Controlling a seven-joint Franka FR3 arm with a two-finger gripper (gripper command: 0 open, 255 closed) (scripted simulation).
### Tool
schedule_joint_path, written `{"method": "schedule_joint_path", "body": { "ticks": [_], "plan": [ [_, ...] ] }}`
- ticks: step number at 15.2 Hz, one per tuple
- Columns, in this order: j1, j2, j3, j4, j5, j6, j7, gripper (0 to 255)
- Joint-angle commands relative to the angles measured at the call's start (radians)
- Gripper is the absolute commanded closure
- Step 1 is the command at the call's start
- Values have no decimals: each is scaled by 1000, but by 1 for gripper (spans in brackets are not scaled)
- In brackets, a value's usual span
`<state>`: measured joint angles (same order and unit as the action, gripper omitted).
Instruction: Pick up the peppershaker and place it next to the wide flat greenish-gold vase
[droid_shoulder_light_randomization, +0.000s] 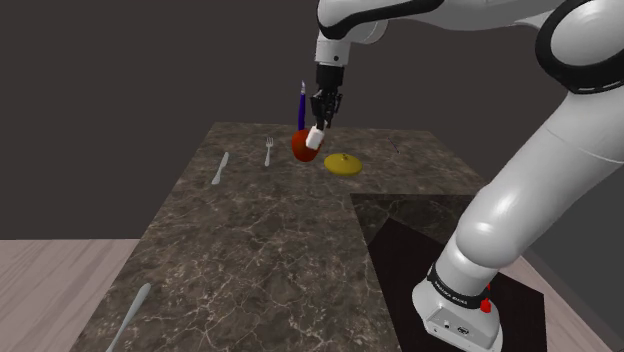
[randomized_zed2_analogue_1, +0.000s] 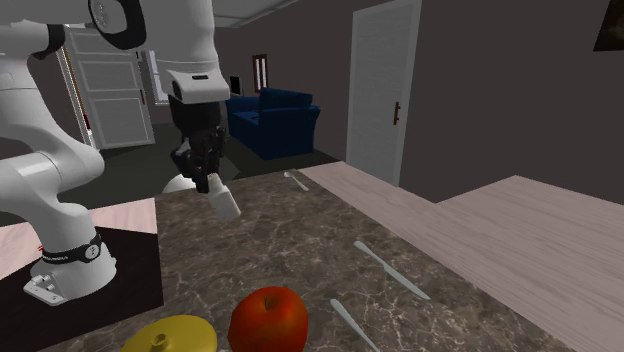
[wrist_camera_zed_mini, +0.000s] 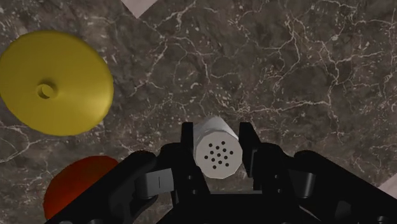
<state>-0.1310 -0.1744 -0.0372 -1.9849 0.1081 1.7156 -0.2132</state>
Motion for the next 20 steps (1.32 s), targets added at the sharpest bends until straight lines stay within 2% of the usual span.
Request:
{"method": "schedule_joint_path", "body": {
  "ticks": [1, 11, 20],
  "plan": [
    [-21, -24, -28, -28, -11, -1, -47, 255],
    [-126, -38, -174, -32, -71, -30, -281, 255],
    [-219, 40, -310, 59, -102, -55, -505, 255]
  ]
}}
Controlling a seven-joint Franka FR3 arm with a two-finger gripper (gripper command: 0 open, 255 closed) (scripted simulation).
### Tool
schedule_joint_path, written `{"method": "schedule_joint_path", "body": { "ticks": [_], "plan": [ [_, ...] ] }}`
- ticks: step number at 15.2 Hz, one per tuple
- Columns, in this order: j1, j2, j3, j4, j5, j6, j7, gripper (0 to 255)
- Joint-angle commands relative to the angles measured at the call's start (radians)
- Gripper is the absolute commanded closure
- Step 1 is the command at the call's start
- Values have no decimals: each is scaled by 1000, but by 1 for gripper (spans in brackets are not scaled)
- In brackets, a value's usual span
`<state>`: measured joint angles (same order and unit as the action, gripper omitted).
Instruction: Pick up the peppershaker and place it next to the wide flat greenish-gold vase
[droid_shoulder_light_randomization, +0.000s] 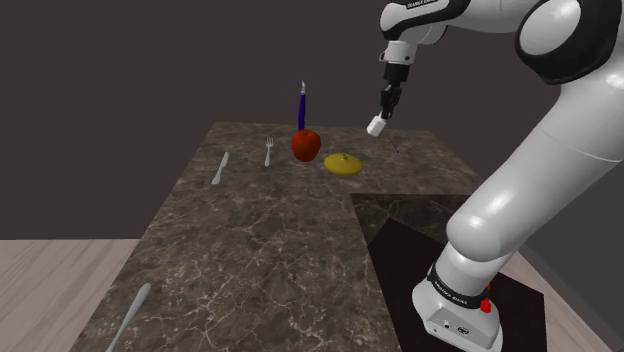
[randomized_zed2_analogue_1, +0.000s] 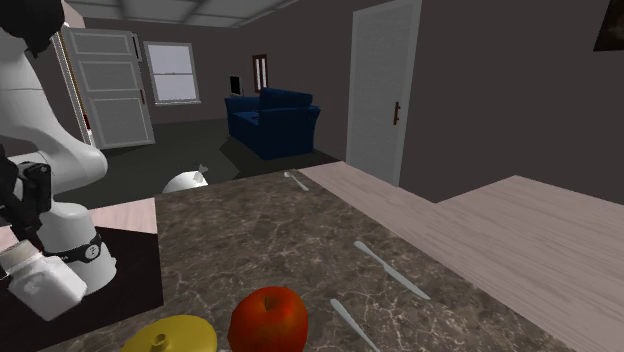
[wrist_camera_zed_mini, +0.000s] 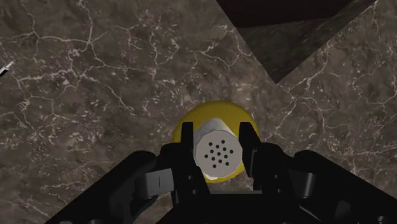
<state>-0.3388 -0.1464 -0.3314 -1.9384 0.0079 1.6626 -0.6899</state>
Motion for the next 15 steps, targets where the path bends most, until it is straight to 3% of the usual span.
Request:
{"method": "schedule_joint_path", "body": {
  "ticks": [1, 7, 15],
  "plan": [
    [-21, 26, -30, 28, -3, -5, -54, 255],
    [-88, 136, -116, 149, 13, -29, -214, 255],
    [-89, 143, -116, 50, 16, 78, -218, 255]
  ]
}}
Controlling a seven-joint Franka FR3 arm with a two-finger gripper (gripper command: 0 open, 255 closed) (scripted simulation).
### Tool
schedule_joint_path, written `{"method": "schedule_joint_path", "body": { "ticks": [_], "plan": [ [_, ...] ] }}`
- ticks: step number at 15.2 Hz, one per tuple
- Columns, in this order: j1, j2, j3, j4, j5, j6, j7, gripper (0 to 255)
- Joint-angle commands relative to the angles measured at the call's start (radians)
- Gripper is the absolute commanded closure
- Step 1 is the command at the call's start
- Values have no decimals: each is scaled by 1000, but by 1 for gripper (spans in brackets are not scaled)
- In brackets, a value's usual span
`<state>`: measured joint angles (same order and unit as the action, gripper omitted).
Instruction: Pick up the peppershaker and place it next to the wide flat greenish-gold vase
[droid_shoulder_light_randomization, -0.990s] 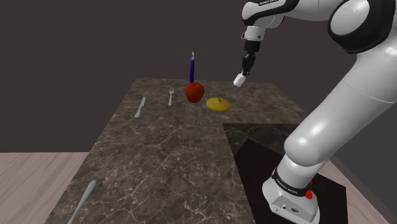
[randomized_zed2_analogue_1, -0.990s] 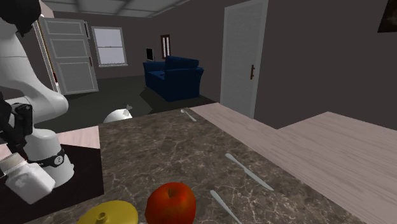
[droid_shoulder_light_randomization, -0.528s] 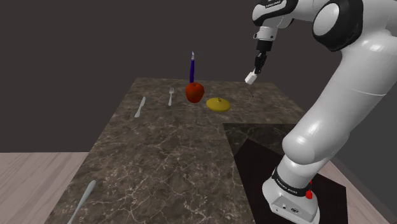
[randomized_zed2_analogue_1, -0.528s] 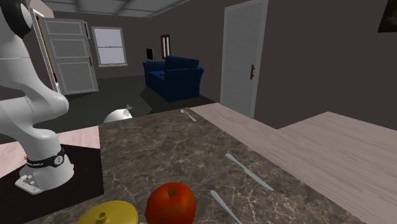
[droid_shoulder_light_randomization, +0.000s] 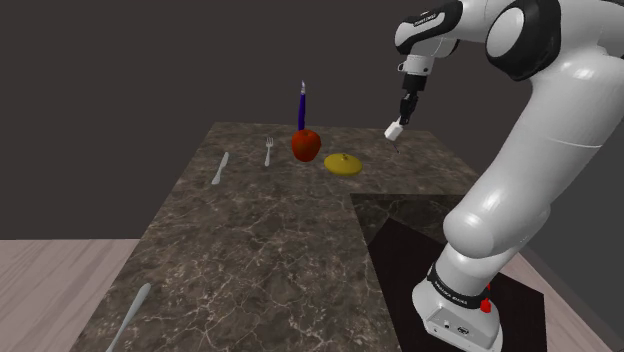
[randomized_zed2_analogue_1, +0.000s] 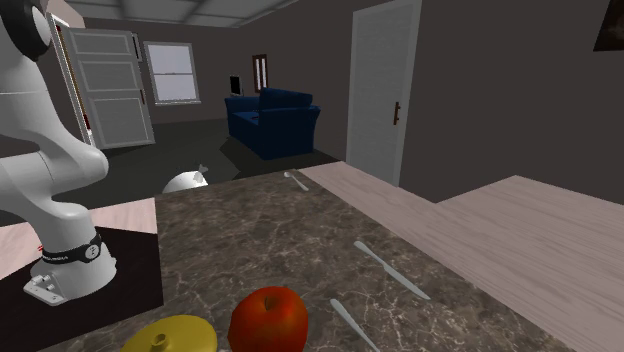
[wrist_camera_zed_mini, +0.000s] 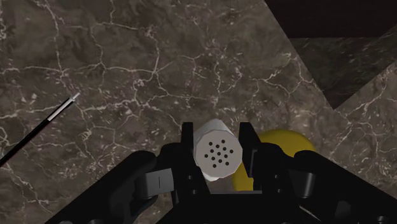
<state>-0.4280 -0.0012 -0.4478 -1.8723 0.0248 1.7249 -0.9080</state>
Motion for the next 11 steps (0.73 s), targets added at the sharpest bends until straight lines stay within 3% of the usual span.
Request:
{"method": "schedule_joint_path", "body": {
  "ticks": [1, 11],
  "plan": [
    [0, 0, 0, -28, 0, 29, -1, 255],
    [-3, 33, -2, -128, 15, 158, -15, 255]
  ]
}}
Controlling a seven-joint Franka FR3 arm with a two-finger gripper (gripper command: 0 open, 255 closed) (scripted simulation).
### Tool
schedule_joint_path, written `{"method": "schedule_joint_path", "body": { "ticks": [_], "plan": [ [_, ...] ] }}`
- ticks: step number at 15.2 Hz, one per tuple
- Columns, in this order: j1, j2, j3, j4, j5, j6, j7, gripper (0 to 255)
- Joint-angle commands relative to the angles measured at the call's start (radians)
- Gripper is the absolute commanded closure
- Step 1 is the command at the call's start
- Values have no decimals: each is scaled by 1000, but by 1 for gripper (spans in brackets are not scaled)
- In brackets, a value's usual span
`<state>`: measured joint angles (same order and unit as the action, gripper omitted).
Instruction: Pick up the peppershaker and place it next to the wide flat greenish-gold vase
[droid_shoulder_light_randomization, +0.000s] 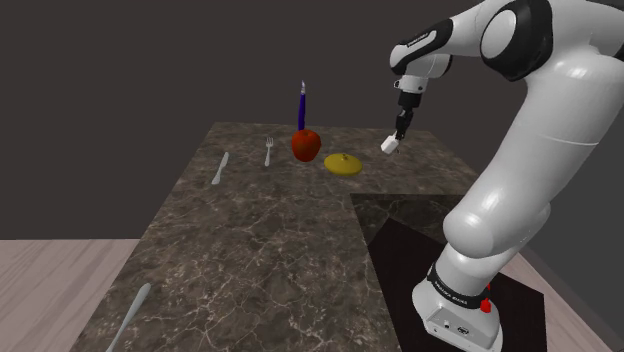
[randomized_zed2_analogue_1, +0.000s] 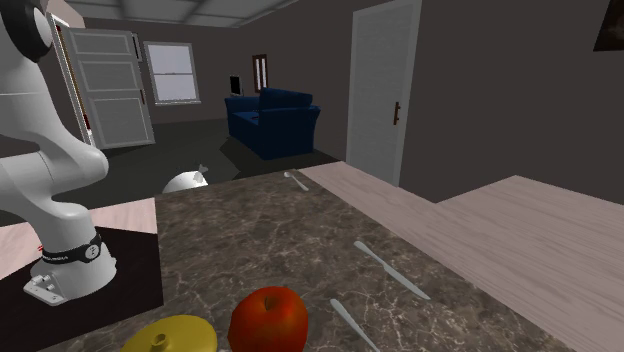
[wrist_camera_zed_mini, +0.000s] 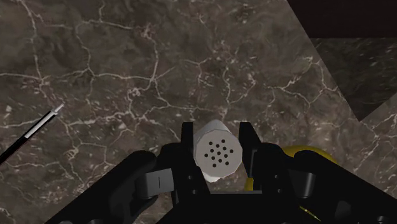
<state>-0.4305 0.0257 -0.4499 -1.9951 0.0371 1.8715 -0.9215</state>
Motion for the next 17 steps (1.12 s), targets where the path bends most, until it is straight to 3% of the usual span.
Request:
{"method": "schedule_joint_path", "body": {
  "ticks": [1, 10, 17],
  "plan": [
    [0, 11, 0, -14, 5, 25, -3, 255],
    [-4, 63, 0, -86, 32, 143, -25, 255],
    [-4, 63, 0, -86, 32, 143, -25, 255]
  ]
}}
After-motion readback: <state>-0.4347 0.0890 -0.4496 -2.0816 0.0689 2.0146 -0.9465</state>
